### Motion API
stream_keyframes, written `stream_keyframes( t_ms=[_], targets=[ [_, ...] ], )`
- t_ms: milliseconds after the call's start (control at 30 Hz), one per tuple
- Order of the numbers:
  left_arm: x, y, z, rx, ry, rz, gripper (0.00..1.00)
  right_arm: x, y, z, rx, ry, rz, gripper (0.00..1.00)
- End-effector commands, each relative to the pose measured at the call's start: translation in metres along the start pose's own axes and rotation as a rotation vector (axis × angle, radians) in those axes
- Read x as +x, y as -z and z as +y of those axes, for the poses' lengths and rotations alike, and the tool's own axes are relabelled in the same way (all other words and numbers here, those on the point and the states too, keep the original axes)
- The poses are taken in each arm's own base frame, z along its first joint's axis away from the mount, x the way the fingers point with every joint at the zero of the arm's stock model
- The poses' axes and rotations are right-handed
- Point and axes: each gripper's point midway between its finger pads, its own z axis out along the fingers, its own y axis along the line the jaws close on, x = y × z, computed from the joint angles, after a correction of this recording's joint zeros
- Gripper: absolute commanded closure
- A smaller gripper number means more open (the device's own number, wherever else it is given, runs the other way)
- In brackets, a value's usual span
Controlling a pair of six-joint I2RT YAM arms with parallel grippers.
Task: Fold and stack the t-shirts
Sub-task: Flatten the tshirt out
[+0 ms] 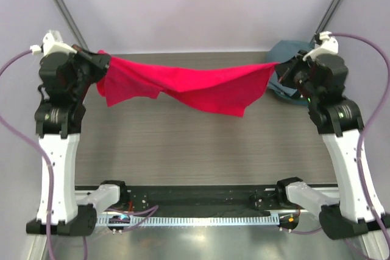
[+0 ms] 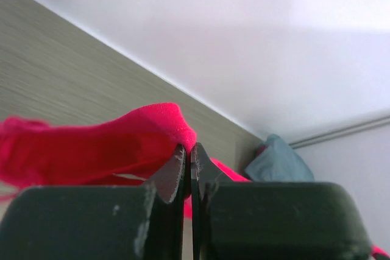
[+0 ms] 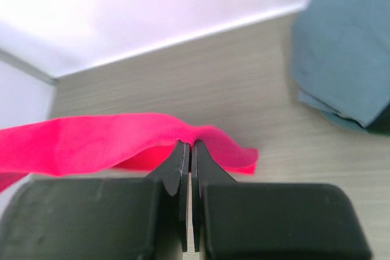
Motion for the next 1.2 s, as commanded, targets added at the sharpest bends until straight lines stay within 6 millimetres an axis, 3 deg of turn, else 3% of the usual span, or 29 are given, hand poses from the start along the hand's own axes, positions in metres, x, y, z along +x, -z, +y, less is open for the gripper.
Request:
stream_keyframes(
  t_ms=[0,67,133,167,267,333,367,467,533,633,733,867,1000,1167],
  targets=[
    [-0.003,0.060,-0.010,0.084,-0.039,-0.008,1.00,-0.026,0.061,0.031,-0.208,0.046,-0.111,0.99],
    [0.006,0.077,-0.006,0.100,-0.048,0.006,1.00,-0.028,0.100,0.037,-0.280,0.061,-0.156,0.99],
    [0.014,0.102,0.003,0.100,-0.057,0.008,1.00,-0.025,0.122,0.037,-0.310,0.076,-0.168,0.99],
    [0.015,0.112,0.005,0.101,-0.063,0.000,1.00,-0.029,0.146,0.037,-0.327,0.078,-0.213,0.99],
    [0.014,0.139,0.011,0.093,-0.084,-0.020,1.00,-0.046,0.186,0.028,-0.299,0.087,-0.305,0.99],
    [0.009,0.143,0.011,0.089,-0.094,-0.045,1.00,-0.056,0.187,0.014,-0.208,0.071,-0.340,0.99],
    [0.011,0.135,0.012,0.081,-0.096,-0.031,1.00,-0.056,0.182,0.010,-0.184,0.076,-0.335,0.99],
    [0.029,0.101,0.014,0.055,-0.093,0.089,1.00,-0.043,0.144,0.005,-0.128,0.072,-0.238,0.99],
    [0.034,0.093,0.006,0.088,-0.066,0.114,1.00,-0.034,0.123,0.003,-0.102,0.040,-0.183,0.99],
    [0.015,0.093,-0.001,0.096,-0.065,0.041,1.00,-0.038,0.118,0.005,-0.095,0.028,-0.187,0.99],
    [0.000,0.107,-0.009,0.095,-0.087,0.010,1.00,-0.052,0.135,0.010,-0.122,0.035,-0.239,0.99],
    [-0.005,0.131,-0.011,0.117,-0.100,-0.024,1.00,-0.064,0.169,0.017,-0.179,0.043,-0.310,0.99],
    [-0.013,0.168,-0.014,0.153,-0.099,-0.082,1.00,-0.062,0.199,0.032,-0.292,0.059,-0.322,0.99],
    [-0.027,0.208,-0.021,0.184,-0.103,-0.147,1.00,-0.062,0.229,0.035,-0.337,0.066,-0.355,0.99]
  ],
)
